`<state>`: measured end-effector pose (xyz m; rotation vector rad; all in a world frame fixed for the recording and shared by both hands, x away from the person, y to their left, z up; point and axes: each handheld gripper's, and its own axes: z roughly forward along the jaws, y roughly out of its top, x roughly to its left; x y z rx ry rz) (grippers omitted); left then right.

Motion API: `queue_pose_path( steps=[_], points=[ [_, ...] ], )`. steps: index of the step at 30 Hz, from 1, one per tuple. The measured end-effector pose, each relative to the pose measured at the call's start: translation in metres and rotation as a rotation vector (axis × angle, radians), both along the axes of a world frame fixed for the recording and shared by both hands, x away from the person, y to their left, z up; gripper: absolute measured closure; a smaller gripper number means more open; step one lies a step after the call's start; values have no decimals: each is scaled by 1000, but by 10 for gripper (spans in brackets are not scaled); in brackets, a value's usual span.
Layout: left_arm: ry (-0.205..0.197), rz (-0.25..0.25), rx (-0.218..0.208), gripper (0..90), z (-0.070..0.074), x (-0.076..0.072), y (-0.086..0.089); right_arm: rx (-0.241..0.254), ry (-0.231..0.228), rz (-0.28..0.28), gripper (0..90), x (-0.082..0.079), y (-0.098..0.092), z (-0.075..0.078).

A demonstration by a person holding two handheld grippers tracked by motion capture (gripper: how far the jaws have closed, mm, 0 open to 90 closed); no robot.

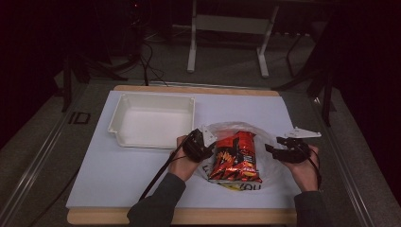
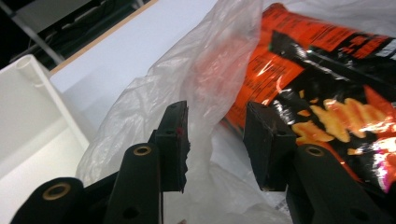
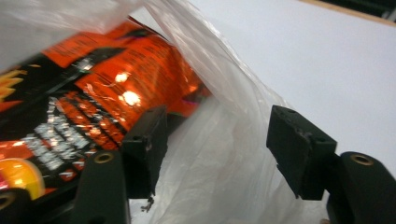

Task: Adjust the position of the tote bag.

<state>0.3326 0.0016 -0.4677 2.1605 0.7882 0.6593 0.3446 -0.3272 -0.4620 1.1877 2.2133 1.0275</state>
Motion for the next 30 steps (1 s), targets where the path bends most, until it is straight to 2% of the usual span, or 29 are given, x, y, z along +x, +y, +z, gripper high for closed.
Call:
queue_pose_path(
  steps=[5,8,15,18,30],
  points=[
    [7,-10,-19,587,3,-1,0,16,-38,18,370,-10,-1,11],
    [20,-9,-39,580,3,0,1,22,-55,31,402,-14,0,15],
    [40,-5,-72,575,5,0,5,22,-29,62,407,-20,6,11],
    [59,-7,-105,568,5,1,7,27,-19,64,404,-22,9,8],
    [78,-3,-143,543,6,-1,10,17,3,70,408,-25,10,3]
  ],
)
